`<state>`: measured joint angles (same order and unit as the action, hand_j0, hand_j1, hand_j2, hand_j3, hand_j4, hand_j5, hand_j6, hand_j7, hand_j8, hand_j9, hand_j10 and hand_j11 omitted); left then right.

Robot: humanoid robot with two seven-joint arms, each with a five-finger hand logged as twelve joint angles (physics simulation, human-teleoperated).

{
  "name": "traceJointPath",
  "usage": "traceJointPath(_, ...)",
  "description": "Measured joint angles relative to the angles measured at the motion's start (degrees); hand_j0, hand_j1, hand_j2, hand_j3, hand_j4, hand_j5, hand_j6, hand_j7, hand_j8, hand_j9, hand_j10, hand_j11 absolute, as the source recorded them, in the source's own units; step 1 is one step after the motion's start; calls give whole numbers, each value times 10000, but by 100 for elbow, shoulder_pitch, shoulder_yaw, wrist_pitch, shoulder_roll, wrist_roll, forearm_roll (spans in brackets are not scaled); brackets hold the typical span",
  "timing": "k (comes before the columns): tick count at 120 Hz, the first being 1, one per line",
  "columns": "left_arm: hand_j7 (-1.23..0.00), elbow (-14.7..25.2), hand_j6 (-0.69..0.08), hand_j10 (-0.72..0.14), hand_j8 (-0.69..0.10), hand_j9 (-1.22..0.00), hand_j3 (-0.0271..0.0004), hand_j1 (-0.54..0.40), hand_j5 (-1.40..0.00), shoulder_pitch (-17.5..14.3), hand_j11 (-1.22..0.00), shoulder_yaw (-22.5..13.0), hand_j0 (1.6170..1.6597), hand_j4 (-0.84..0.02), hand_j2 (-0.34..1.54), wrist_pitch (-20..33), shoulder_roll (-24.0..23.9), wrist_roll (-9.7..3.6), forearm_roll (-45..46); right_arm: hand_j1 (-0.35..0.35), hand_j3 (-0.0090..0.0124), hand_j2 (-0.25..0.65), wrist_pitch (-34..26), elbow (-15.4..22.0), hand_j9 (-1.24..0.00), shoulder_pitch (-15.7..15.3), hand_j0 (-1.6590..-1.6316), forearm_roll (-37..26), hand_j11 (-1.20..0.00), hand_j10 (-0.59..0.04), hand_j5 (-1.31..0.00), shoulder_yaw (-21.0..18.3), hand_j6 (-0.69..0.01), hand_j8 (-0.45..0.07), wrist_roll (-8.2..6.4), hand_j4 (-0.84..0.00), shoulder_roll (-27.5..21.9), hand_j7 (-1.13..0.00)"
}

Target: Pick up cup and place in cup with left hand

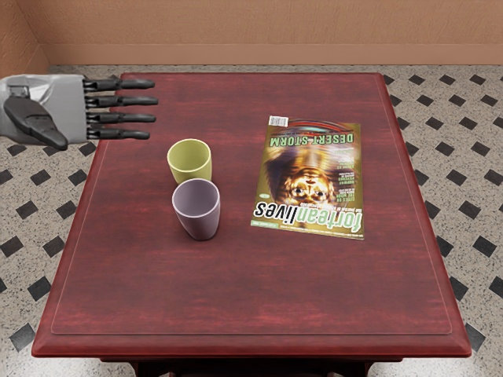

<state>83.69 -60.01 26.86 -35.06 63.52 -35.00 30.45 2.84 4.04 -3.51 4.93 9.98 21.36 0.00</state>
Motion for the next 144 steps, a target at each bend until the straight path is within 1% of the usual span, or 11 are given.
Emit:
traceJointPath(25,-133,229,-53,-71,-58,-135,0,3354,-131,-66,-136,43,16580,-61,9,0,-85,0,-32,-3491,0,2,14,0,-1,0,-16580,-29,-1,-4,-1,-40,-9,-7,37,-6,0,0)
traceJointPath(35,-135,243,-50,-70,-55,-137,0,3355,-133,-499,-138,63,16580,-59,13,-1,-276,0,-273,-3491,0,2,15,4,-1,0,-16580,-33,-1,-3,-1,-46,-8,-6,41,-5,0,0)
traceJointPath(39,-136,244,-58,-76,-63,-137,0,3356,-134,-657,-138,107,16580,-66,14,1,-521,0,-593,-3491,0,2,15,5,-1,0,-16580,-37,-1,-4,-1,-49,-8,-6,41,-6,0,0)
traceJointPath(50,-130,190,-67,-79,-70,-130,0,3363,-128,-670,-131,475,16580,-73,13,2,-1211,0,-1900,-3491,0,2,15,7,-1,0,-16580,-41,-1,-5,-1,-53,-9,-7,40,-6,0,0)
traceJointPath(72,-131,38,-91,-94,-91,-131,0,3368,-130,-812,-131,801,16581,-93,17,35,-1567,0,-3872,-3491,0,2,15,9,-1,1,-16581,-44,-1,-5,-1,-54,-9,-7,37,-6,0,0)
traceJointPath(85,-124,6,-98,-96,-97,-124,0,3377,-124,-905,-124,855,16581,-97,18,256,-2294,0,-5340,-3491,0,2,15,9,-1,7,-16581,-45,-1,-5,-1,-50,-9,-7,38,-6,0,0)
traceJointPath(90,-123,-56,-99,-96,-98,-123,0,3379,-123,-992,-123,853,16581,-98,19,387,-2501,0,-5734,-3491,0,2,16,9,-1,13,-16581,-45,-1,-5,-1,-49,-9,-7,39,-6,0,0)
traceJointPath(100,-126,-325,-107,-102,-105,-125,0,3376,-126,-993,-125,834,16581,-105,19,670,-2955,0,-6328,-3491,0,1,18,9,-1,27,-16581,-45,-1,-5,-1,-49,-9,-7,39,-6,0,0)
traceJointPath(115,-142,-776,-125,-118,-123,-141,0,3363,-142,-973,-141,795,16581,-121,23,1213,-3047,0,-6709,-3491,0,1,21,10,-1,39,-16581,-42,-1,-5,-1,-48,-9,-7,42,-6,0,0)
traceJointPath(123,-148,-975,-131,-123,-129,-148,0,3358,-149,-946,-147,721,16581,-127,26,1355,-3278,0,-7213,-3491,0,1,22,14,-1,41,-16581,-39,-1,-5,-1,-44,-9,-7,43,-6,0,0)
traceJointPath(144,-160,-1229,-148,-137,-145,-159,0,3350,-161,-929,-158,215,16581,-141,31,1557,-3232,0,-8236,-3491,0,1,24,21,-1,43,-16581,-37,-1,-5,-1,-40,-9,-7,43,-6,0,0)
